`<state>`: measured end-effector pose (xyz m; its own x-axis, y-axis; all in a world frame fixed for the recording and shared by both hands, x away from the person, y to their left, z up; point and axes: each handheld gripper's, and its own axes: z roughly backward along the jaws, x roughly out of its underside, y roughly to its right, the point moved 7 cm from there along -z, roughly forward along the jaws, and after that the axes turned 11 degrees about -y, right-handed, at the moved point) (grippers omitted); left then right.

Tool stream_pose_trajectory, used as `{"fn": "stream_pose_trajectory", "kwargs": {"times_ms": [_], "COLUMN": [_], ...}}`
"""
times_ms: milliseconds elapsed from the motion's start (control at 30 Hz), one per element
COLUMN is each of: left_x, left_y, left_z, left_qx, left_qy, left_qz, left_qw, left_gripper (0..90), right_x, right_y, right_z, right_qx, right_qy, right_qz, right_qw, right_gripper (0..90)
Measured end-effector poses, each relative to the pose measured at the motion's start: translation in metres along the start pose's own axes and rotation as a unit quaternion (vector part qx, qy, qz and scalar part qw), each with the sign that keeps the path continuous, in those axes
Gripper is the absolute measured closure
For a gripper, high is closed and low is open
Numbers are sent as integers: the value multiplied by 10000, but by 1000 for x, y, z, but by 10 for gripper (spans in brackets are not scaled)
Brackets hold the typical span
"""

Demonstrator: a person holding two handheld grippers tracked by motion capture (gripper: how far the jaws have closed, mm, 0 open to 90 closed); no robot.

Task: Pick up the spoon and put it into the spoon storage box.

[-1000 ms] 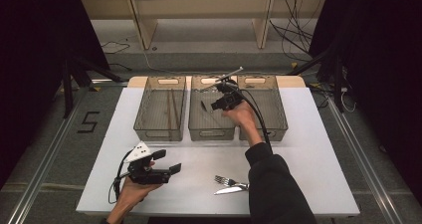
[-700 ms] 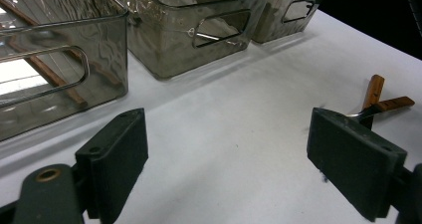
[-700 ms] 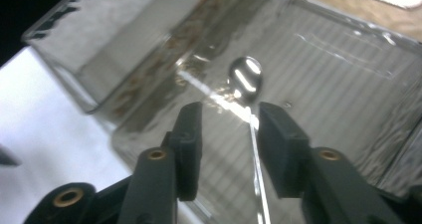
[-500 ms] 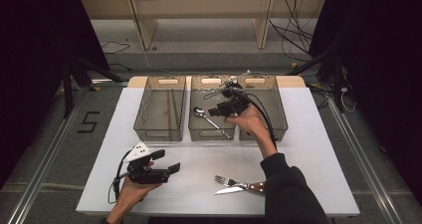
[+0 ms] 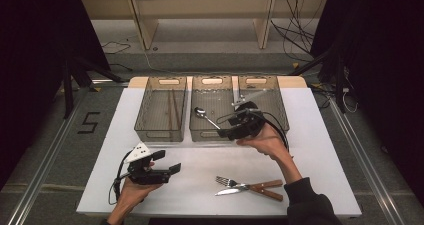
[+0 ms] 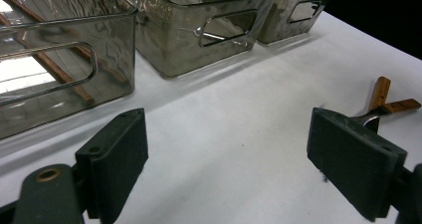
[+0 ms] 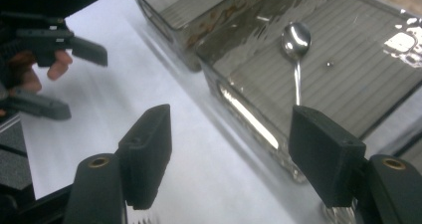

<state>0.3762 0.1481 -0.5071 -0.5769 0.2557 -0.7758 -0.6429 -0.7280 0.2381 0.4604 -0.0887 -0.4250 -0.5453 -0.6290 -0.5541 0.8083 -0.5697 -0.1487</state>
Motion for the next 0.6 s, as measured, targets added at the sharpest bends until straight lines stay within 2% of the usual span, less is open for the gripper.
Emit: {"fn": "stream_pose_trajectory", "kwargs": {"times_ms": [233, 400, 600], "left_x": [0, -1, 0], "left_y": [0, 1, 0], "left_z": [0, 0, -1], "left_qx": [7, 14, 11], "left_qy": [22, 18, 8], "left_qz": [15, 17, 23], "left_qw": [10000, 10000, 10000], "left_gripper": [160, 160, 160], "right_x": [29, 47, 70], "right_y": [-5, -10, -24], "right_z": [8, 14, 12], "right_qx": [55, -19, 7], "right_qy": [-174, -192, -414], "right_qz": [176, 226, 284], "right_qw": [9997, 9996, 9987], "right_gripper": [333, 333, 334]}}
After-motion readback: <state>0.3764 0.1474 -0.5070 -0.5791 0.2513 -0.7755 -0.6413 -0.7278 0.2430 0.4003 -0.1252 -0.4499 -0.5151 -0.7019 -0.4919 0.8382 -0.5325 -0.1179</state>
